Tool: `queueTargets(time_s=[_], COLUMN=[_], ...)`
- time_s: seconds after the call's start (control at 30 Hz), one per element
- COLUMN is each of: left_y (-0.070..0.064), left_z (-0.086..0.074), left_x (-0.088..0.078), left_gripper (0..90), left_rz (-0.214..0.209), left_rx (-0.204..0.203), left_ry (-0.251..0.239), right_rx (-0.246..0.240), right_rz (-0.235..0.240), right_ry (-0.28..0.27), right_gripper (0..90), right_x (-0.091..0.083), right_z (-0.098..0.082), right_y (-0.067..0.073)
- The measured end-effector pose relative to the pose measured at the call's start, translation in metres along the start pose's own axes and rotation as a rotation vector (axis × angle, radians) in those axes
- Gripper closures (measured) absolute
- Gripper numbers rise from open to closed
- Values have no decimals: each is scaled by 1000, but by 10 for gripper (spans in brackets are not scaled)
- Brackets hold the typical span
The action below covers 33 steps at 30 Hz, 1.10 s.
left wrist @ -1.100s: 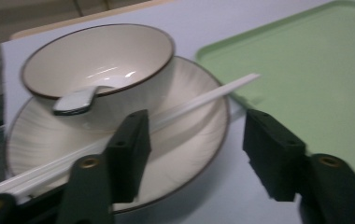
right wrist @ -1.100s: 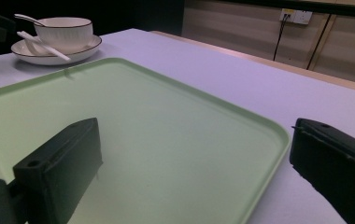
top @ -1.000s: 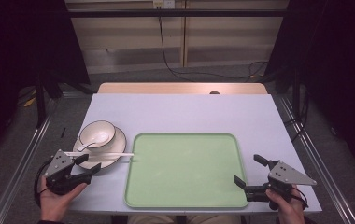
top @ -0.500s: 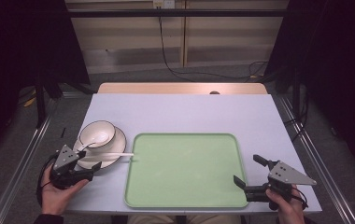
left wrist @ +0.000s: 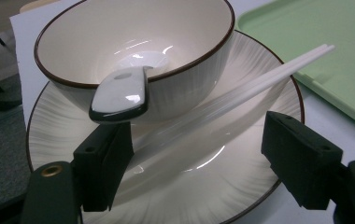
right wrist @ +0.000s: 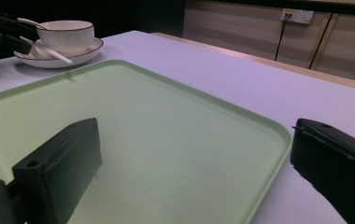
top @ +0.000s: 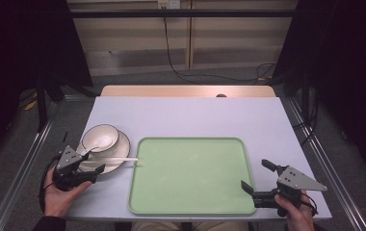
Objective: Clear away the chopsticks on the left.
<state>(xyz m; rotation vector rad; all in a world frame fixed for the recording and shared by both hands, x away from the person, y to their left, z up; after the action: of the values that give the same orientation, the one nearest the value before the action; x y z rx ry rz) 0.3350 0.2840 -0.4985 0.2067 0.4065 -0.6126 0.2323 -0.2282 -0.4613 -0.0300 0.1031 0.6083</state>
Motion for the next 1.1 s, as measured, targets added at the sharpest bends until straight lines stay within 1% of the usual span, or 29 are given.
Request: queueTargets(time_s=[0.03,0.07,0.1,0.2,0.27,0.3,0.33,0.37,0.4,0.43,0.47,0.5,0.57,0.6,0.63,0.67,0.7,0.77,0.8,0.83,0.87,0.9,0.97,1.0,1.07,1.1], left_y=[1,1,0,0,-2,-3,-3,-3,-3,-4,-4,-3,-3,-3,-4,-4,-6,-6,-6,-6,-7,-6,-5,-5,-5,-5], left_z=[-1,-1,0,-1,-1,-2,-2,-3,-3,-4,-4,-3,-4,-4,-5,-5,-6,-5,-5,-5,-5,-5,-4,-4,-4,-3], left_x=[1,1,1,1,0,0,0,1,1,1,1,0,0,0,0,0,0,-1,0,0,0,1,1,2,2,3], left_gripper=[247,247,245,244,252,270,288,300,300,333,355,354,376,404,432,435,482,492,502,510,514,531,536,549,551,561], left_rz=[-2,0,-6,-1,-16,-20,-20,-17,-17,-29,-29,-19,-24,-24,-37,-37,-62,-65,-78,-81,-81,-89,-105,-122,-125,-145], left_rx=[-1,-11,-9,-4,-7,10,10,10,10,15,15,28,35,35,48,48,56,60,66,67,58,67,84,103,110,111], left_ry=[0,-2,-3,-1,6,13,13,25,25,24,24,28,32,32,40,40,51,54,50,57,57,60,82,90,97,110], right_rx=[-2,-2,-1,-2,-1,0,0,3,3,1,1,2,4,4,4,4,4,8,9,10,9,10,14,13,16,16], right_rz=[-2,-2,-1,0,0,-2,-2,0,0,0,0,2,0,0,0,0,1,-1,0,-1,-3,-1,-1,0,0,0], right_ry=[-5,-5,-4,-5,-5,-4,-4,-5,-6,-7,-7,-7,-6,-6,-7,-7,-7,-6,-6,-6,-8,-7,-4,-6,-6,-6], right_gripper=[18,18,17,17,16,16,16,16,16,16,16,16,15,15,15,15,15,14,14,14,14,14,14,13,13,12], right_x=[0,0,0,0,0,0,0,0,0,0,0,0,0,0,0,0,0,0,0,0,0,0,0,0,0,0], right_z=[0,0,0,0,0,0,0,0,0,1,1,1,1,1,1,1,1,1,1,1,1,1,0,1,1,1], right_y=[-1,-1,-1,-1,-1,-1,-1,-1,-1,0,0,0,-1,-1,-1,-1,-1,-1,-1,-1,-1,-1,0,-1,0,0])
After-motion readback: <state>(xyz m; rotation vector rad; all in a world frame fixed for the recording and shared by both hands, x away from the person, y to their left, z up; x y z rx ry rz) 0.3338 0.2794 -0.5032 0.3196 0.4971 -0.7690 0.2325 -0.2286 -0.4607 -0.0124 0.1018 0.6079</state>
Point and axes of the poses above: each handheld gripper's, and its own axes: x roughly forward along the jaws, z roughly out of its top, y roughly to its left, the point moved 7 cm from there along x, roughly forward along the jaws, and after that the axes turned 11 degrees about -y, right-handed, at the moved point
